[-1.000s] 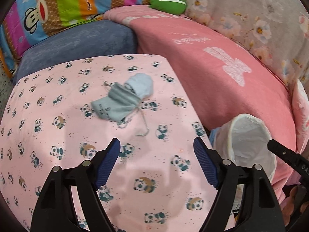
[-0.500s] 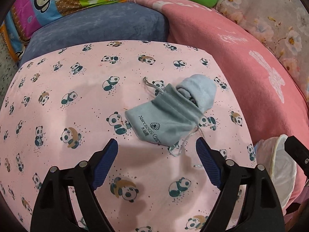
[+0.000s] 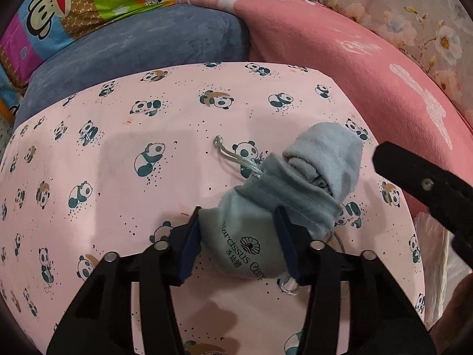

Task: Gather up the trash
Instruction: 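Grasp the grey drawstring pouch with the left tool while the right tool grasps the blue glove, then carry pouch and glove over the wastebasket and open both tools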

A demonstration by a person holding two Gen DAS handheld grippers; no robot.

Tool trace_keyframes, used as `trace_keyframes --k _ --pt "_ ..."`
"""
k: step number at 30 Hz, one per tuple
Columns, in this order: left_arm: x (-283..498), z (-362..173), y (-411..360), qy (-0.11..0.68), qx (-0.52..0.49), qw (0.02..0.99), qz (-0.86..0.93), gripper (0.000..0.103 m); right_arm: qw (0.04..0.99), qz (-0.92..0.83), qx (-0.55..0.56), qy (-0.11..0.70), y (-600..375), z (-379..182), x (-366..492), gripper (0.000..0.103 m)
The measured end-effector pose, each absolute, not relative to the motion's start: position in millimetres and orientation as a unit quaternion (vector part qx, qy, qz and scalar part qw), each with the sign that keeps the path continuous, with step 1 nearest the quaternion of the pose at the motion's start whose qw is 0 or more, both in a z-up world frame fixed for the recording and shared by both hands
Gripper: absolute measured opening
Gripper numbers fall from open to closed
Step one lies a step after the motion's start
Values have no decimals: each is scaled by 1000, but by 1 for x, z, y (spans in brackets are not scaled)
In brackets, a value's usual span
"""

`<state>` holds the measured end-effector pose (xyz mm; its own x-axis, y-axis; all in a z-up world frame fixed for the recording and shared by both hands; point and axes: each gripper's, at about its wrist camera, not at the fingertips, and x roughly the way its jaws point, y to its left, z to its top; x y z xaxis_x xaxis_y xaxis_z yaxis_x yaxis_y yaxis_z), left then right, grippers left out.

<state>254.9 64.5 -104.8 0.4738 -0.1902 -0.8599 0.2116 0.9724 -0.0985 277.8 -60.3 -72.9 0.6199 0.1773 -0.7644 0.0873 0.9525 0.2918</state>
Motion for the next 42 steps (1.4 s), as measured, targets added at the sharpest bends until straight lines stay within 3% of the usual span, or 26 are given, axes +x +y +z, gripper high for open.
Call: trace_keyframes --k 3,5,7,13,17,42 --pt "256 -104 72 502 2 855 -127 10 884 25 152 442 -54 -81 292 53" --pt "258 -104 76 505 -6 853 -132 8 881 26 151 447 -52 -88 300 52" --pt "260 -103 78 508 -13 850 -134 7 876 28 149 458 -49 -95 307 51" --pt "253 -96 85 504 -19 853 -131 7 874 34 139 464 -43 -103 309 27" --pt "247 -84 88 496 -26 858 -131 7 874 37 149 461 -44 -101 299 20" --pt "164 11 29 418 -9 887 -194 7 912 7 198 360 -105 2 160 19"
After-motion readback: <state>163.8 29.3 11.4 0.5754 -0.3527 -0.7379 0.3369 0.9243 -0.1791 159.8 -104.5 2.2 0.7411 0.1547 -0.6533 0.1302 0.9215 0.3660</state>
